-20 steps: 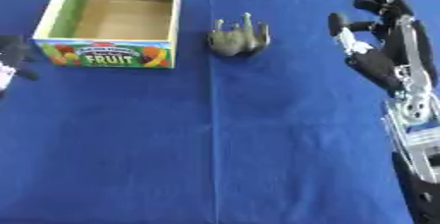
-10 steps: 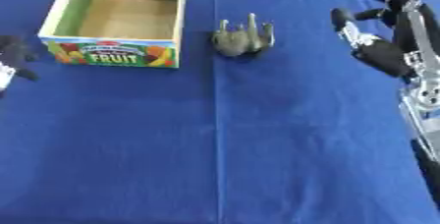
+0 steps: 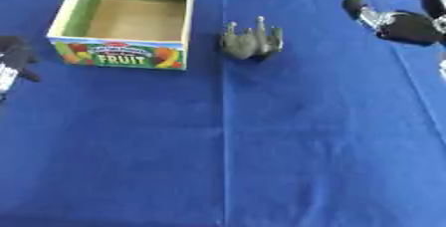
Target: Pick up objects on the table and place them in the box.
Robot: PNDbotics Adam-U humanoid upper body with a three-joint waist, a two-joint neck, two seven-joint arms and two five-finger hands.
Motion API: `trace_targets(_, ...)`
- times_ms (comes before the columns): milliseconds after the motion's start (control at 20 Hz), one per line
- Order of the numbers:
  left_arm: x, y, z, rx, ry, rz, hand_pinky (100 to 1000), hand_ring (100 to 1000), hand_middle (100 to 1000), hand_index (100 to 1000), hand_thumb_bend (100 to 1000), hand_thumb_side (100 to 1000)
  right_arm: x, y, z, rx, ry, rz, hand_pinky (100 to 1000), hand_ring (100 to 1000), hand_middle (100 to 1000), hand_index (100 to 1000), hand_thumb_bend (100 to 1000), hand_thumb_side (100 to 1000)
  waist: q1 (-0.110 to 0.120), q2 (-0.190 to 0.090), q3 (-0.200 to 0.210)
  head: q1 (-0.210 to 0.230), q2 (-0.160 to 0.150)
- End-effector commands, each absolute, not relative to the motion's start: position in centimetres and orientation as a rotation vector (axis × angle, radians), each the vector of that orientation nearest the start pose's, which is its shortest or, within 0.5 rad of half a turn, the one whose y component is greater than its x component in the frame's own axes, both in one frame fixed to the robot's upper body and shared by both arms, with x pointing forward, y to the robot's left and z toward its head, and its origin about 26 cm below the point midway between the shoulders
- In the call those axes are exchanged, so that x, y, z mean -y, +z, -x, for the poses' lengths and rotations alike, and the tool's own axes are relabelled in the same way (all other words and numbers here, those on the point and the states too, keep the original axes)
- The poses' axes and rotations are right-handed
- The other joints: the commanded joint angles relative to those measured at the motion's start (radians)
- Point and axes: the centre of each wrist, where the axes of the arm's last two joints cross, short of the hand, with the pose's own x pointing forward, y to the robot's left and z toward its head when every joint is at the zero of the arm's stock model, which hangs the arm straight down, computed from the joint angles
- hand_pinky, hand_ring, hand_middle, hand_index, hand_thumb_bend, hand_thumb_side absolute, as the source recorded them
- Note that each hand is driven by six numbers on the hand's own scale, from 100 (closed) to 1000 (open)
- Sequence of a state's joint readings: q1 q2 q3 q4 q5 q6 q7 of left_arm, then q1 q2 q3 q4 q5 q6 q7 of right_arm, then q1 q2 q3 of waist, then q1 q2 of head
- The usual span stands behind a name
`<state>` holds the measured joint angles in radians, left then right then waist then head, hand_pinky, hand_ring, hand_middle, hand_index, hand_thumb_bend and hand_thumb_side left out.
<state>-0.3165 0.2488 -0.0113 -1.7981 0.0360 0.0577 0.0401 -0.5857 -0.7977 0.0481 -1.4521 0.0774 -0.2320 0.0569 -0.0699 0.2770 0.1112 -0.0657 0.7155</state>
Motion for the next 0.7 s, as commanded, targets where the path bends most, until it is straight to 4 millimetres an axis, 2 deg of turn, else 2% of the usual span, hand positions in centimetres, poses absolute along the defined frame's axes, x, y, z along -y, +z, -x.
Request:
trace_targets(50,-25.7,16.0,-33.0,2.062,-0.263,-0.117,479,629,589,686,594,491,39.8,26.4,-38.7,2.05,0.926,0.726,700,877,837,893,520,448,0.002,-0.022,0.002,-0.007,0.0)
trace_targets(350,-25.4,16.3,-33.1,2.068,-0.287,-0.104,478,629,588,686,594,491,39.8,26.4,-41.7,1.969,1.04,0.731,711,881,837,895,541,445,-0.003,-0.02,0.022,-0.025,0.0)
trace_targets(700,-24.9,16.6,-33.2,2.073,-0.314,-0.082,478,629,588,687,593,491,37.8,24.8,-45.2,1.876,1.114,0.758,719,880,834,893,561,447,-0.004,-0.014,0.054,-0.058,0.0)
